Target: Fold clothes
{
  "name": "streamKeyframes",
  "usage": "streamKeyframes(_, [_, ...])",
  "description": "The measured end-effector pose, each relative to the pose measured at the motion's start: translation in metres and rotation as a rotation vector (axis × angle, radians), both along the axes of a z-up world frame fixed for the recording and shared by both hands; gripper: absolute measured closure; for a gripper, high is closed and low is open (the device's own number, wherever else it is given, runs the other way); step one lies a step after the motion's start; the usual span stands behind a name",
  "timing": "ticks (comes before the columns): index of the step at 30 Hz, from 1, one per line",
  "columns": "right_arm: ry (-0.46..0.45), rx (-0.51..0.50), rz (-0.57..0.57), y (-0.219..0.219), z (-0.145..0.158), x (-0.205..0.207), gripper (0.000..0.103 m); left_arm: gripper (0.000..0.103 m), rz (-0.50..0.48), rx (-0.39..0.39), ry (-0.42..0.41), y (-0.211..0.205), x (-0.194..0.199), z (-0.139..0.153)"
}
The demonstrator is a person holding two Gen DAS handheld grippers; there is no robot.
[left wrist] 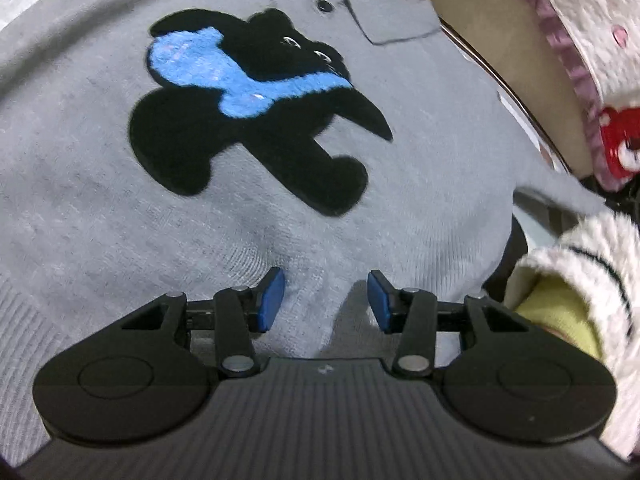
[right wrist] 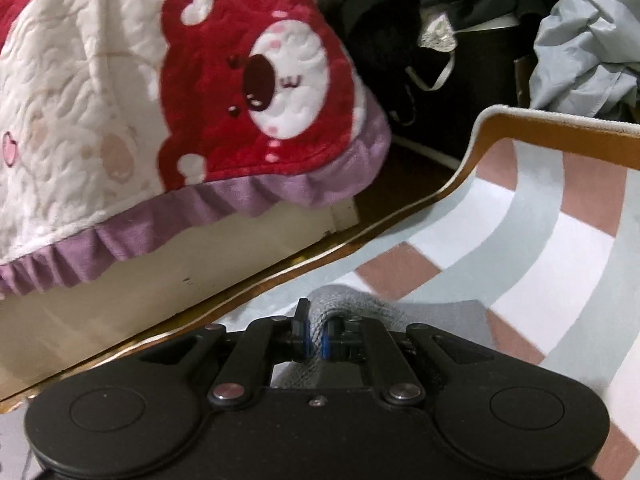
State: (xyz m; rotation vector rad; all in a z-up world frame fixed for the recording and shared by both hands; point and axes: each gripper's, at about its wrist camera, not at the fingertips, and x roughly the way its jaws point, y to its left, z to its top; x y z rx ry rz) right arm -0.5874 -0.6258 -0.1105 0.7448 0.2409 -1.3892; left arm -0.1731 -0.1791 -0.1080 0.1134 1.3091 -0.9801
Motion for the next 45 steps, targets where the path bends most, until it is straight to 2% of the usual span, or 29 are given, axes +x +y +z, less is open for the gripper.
streamKeyframes(1, [-0.032, 0.028, 0.034, 0.002, 0.006, 0.008, 0.096, 0.059, -0.009, -0.008, -0.059, -0.001, 0.001, 0.008])
streamKeyframes(4, [-0.112, 0.089, 0.17, 0.011, 0.026, 0.046, 0.096, 0.057, -0.047, -0.014, -0.335, -0.006, -0.003, 0.038])
streamKeyframes(5, [-0.132, 0.091, 0.221, 0.015, 0.035, 0.063, 0.096, 0.056, -0.047, -0.023, -0.4, -0.009, -0.002, 0.046])
streamKeyframes(7, [-0.193, 0.093, 0.326, 0.023, 0.055, 0.1, 0.096, 0.054, -0.017, -0.052, -0.494, -0.014, 0.003, 0.062])
streamKeyframes(9, [-0.255, 0.092, 0.419, 0.033, 0.069, 0.142, 0.095, 0.053, 0.028, -0.073, -0.539, -0.019, 0.012, 0.072])
streamKeyframes(12, [-0.324, 0.086, 0.541, 0.053, 0.081, 0.211, 0.095, 0.05, 0.055, -0.054, -0.624, -0.028, 0.024, 0.074])
streamKeyframes(15, [-0.393, 0.08, 0.662, 0.073, 0.093, 0.28, 0.095, 0.05, 0.081, -0.023, -0.663, -0.029, 0.039, 0.07])
streamKeyframes(19, [-0.484, 0.07, 0.822, 0.1, 0.109, 0.371, 0.095, 0.05, 0.12, 0.014, -0.643, -0.031, 0.061, 0.058])
streamKeyframes(23, [-0.466, 0.054, 0.923, 0.121, 0.07, 0.424, 0.094, 0.05, 0.109, 0.065, -0.646, -0.034, 0.07, 0.045])
streamKeyframes(24, [-0.439, 0.079, 0.948, 0.122, 0.056, 0.434, 0.092, 0.05, 0.101, 0.077, -0.646, -0.033, 0.07, 0.041])
streamKeyframes(26, [-0.364, 0.208, 0.997, 0.115, 0.029, 0.453, 0.088, 0.05, 0.099, 0.079, -0.641, -0.032, 0.072, 0.035])
streamKeyframes(27, [-0.328, 0.272, 1.02, 0.112, 0.015, 0.462, 0.08, 0.05, 0.102, 0.075, -0.638, -0.031, 0.073, 0.033])
streamKeyframes(28, [-0.326, 0.342, 1.046, 0.106, 0.006, 0.466, 0.063, 0.05, 0.106, 0.068, -0.633, -0.03, 0.075, 0.031])
streamKeyframes(29, [-0.322, 0.407, 1.068, 0.099, -0.002, 0.47, 0.056, 0.05, 0.112, 0.057, -0.624, -0.032, 0.077, 0.03])
streamKeyframes(30, [-0.298, 0.403, 1.05, 0.092, -0.001, 0.462, 0.051, 0.05, 0.116, 0.045, -0.615, -0.034, 0.08, 0.03])
streamKeyframes(34, [-0.201, 0.388, 0.974, 0.064, 0.003, 0.43, 0.049, 0.048, 0.054, -0.006, -0.612, -0.059, 0.087, 0.033])
streamKeyframes(39, [-0.081, 0.369, 0.878, 0.029, 0.009, 0.39, 0.049, 0.042, -0.051, -0.051, -0.668, -0.103, 0.1, 0.04])
streamKeyframes(43, [0.006, 0.362, 0.811, 0.011, 0.007, 0.369, 0.049, 0.035, -0.222, -0.001, -0.779, -0.144, 0.104, 0.026])
streamKeyframes(44, [-0.014, 0.377, 0.81, 0.01, 0.006, 0.366, 0.049, 0.035, -0.275, 0.022, -0.785, -0.153, 0.105, 0.019])
streamKeyframes(45, [-0.033, 0.391, 0.81, 0.01, 0.004, 0.362, 0.049, 0.033, -0.329, 0.048, -0.752, -0.163, 0.108, 0.012])
